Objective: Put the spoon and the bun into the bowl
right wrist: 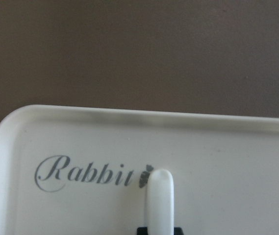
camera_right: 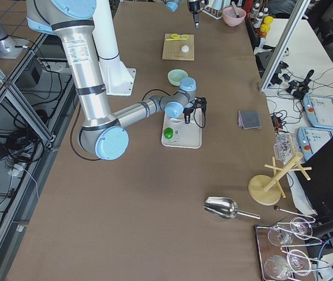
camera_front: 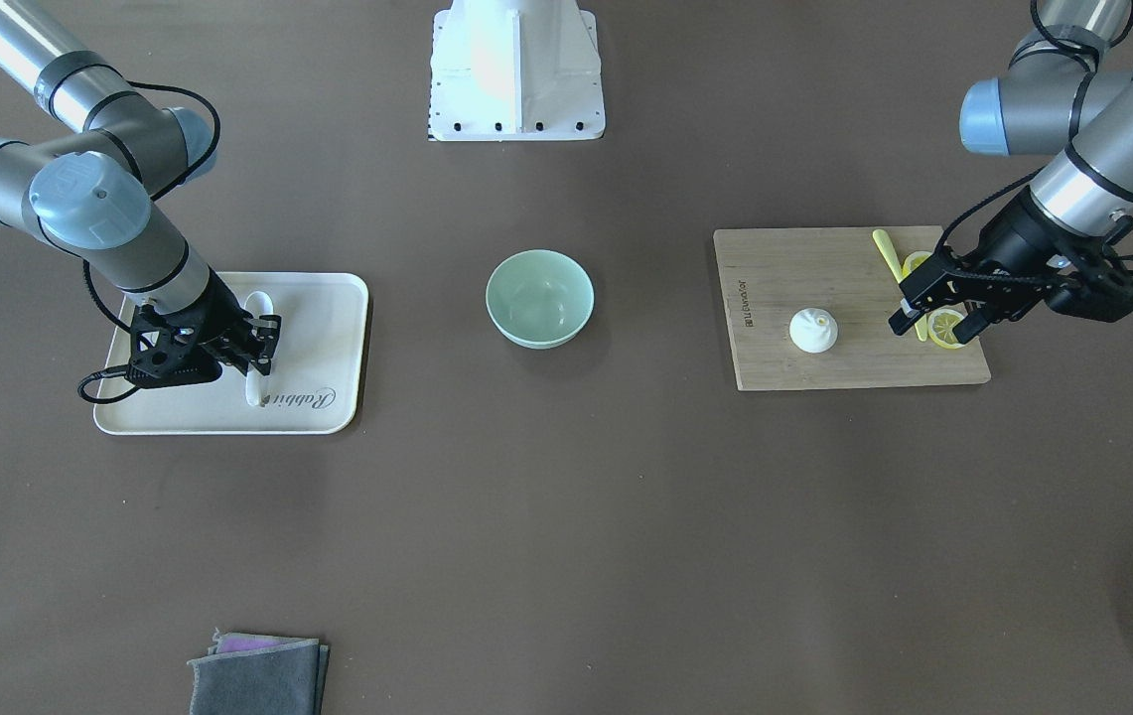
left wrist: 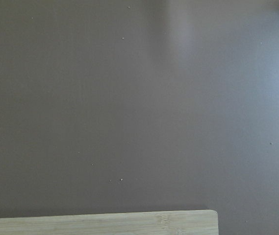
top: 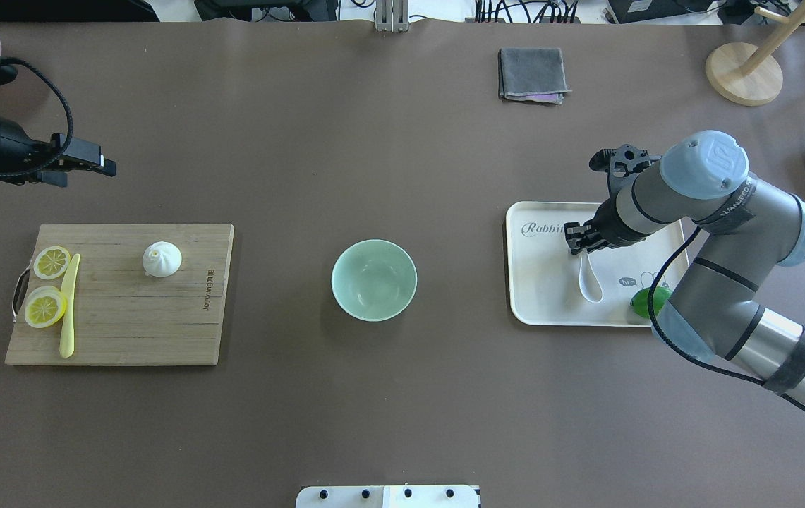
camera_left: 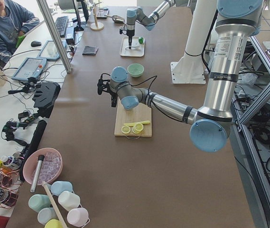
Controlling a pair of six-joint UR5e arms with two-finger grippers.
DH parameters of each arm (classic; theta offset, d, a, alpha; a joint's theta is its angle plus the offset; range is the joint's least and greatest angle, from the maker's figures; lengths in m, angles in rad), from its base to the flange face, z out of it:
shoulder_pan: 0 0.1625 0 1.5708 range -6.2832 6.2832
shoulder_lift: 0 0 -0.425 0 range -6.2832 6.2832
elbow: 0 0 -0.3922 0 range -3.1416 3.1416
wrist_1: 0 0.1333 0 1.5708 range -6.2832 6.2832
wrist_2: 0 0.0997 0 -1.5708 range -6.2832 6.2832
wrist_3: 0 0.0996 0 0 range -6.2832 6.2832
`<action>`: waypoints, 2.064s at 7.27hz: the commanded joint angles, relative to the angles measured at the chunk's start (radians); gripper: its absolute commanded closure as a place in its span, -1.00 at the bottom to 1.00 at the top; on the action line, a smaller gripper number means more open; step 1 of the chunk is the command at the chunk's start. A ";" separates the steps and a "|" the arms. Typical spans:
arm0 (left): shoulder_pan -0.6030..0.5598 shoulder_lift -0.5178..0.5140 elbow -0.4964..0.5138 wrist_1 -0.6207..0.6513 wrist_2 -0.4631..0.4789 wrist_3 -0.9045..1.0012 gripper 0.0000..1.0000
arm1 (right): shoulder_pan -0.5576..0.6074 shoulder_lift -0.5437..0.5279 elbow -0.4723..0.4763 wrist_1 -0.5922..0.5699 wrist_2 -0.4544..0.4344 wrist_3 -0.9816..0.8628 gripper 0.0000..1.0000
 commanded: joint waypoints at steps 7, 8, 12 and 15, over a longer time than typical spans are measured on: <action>0.000 0.004 -0.004 0.000 -0.005 -0.003 -0.96 | -0.154 0.419 -0.045 -0.150 -0.206 0.746 1.00; 0.003 0.002 -0.001 0.000 -0.005 -0.002 -0.96 | -0.193 0.435 -0.046 -0.152 -0.269 0.795 1.00; 0.023 -0.004 -0.002 0.002 -0.002 -0.011 -0.96 | -0.212 0.430 -0.028 -0.153 -0.322 0.794 -1.00; 0.177 0.011 -0.022 0.002 0.162 -0.097 -0.94 | -0.110 0.366 0.093 -0.210 -0.185 0.718 -1.00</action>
